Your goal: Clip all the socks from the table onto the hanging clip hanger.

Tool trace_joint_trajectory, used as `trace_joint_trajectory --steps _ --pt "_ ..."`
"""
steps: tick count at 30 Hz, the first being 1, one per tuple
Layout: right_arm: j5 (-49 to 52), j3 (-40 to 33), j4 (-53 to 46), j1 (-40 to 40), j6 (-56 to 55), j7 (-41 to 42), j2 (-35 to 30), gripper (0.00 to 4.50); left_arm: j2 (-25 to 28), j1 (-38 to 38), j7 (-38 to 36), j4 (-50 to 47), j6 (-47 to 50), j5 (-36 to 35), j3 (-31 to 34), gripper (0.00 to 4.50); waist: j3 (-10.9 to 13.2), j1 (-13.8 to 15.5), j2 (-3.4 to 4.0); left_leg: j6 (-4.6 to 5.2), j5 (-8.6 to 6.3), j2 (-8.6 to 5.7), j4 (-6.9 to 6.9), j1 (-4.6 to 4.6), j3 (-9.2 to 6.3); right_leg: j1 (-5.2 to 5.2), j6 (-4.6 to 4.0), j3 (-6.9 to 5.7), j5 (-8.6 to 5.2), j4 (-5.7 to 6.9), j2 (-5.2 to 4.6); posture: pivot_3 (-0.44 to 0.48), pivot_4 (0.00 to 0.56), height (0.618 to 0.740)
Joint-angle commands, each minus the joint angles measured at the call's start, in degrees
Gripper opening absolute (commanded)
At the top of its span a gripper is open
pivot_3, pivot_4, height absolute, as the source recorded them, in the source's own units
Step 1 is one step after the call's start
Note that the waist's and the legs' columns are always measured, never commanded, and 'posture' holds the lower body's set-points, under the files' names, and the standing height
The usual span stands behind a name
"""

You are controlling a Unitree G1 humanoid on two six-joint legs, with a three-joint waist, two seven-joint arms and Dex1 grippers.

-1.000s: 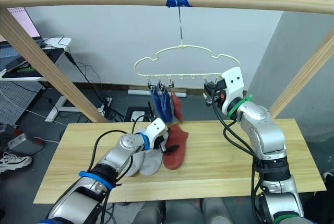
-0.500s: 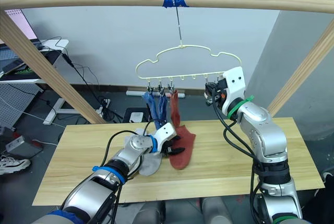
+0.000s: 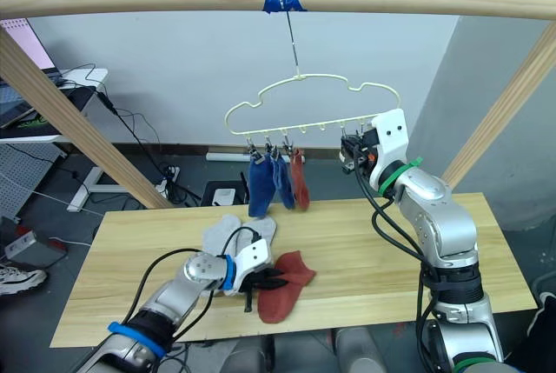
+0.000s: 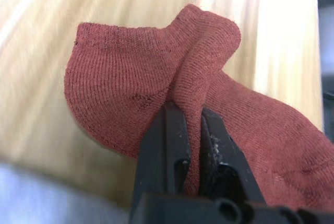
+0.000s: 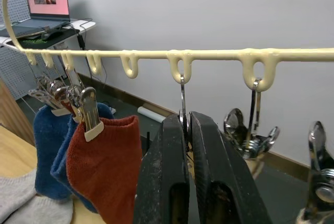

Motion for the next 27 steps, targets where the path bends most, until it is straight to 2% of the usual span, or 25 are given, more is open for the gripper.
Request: trace_joint_trajectory --steps 1,6,12,18,20,21,27 --pt "0.2 -0.9 -0.2 -0.4 -0.8 0.0 -0.3 0.00 1.2 1.2 0.0 -4.2 -0.1 -0.5 0.4 0.00 0.0 0.1 0.00 0.00 0.00 0.00 0.01 -0.01 0.00 0.00 -0.09 0.00 -0.05 -0.02 -0.01 -0.161 0.198 0.740" --pt "0.2 -0.7 0.4 -0.6 -1.2 0.3 -0.4 0.00 1.2 1.4 0.5 -6.8 -0.7 -2.5 1.7 0.00 0.0 0.0 0.01 0.00 0.00 -0.01 0.00 -0.02 0.02 0.00 -0.10 0.01 -0.06 -0.03 -0.02 -0.157 0.192 0.740" --pt "0.1 -0.7 0.7 -0.9 -1.5 0.4 -0.5 0.00 3.1 3.8 0.6 -12.5 5.1 -6.1 5.0 1.87 0.0 -0.1 0.01 0.00 0.00 0.00 -0.03 -0.03 0.02 -0.04 -0.03 0.00 -0.02 -0.03 -0.01 -0.159 0.187 0.740" --pt "0.1 -0.8 0.9 -0.9 -1.7 0.6 -0.9 0.00 1.9 5.0 1.3 -17.4 12.9 -10.5 7.1 3.75 0.0 0.1 0.03 0.00 0.00 -0.01 -0.01 -0.05 0.02 -0.04 -0.03 0.00 -0.03 -0.04 -0.01 -0.162 0.179 0.740" --pt "0.0 -0.8 0.9 -0.9 -1.8 0.6 -1.0 0.00 0.2 3.6 3.7 -17.1 14.6 -11.5 8.2 4.34 0.0 0.0 0.03 0.00 0.00 -0.01 -0.01 -0.04 0.03 -0.04 -0.03 0.01 -0.02 -0.04 -0.01 -0.162 0.179 0.740" --pt "0.0 -0.8 0.9 -1.0 -1.8 0.5 -1.0 0.00 -1.3 2.2 6.2 -15.1 14.4 -11.1 8.7 4.46 0.0 0.1 0.03 0.00 0.00 -0.01 -0.01 -0.04 0.03 -0.04 -0.03 0.00 -0.02 -0.03 -0.01 -0.162 0.179 0.740" --pt "-0.1 -0.7 1.1 -1.3 -2.0 0.3 -1.0 0.00 -7.0 -4.0 16.1 -1.1 5.9 -5.1 6.9 4.46 0.0 0.0 0.01 0.00 0.00 -0.03 0.02 -0.04 0.04 -0.02 0.05 0.01 0.03 -0.06 0.00 -0.168 0.170 0.740"
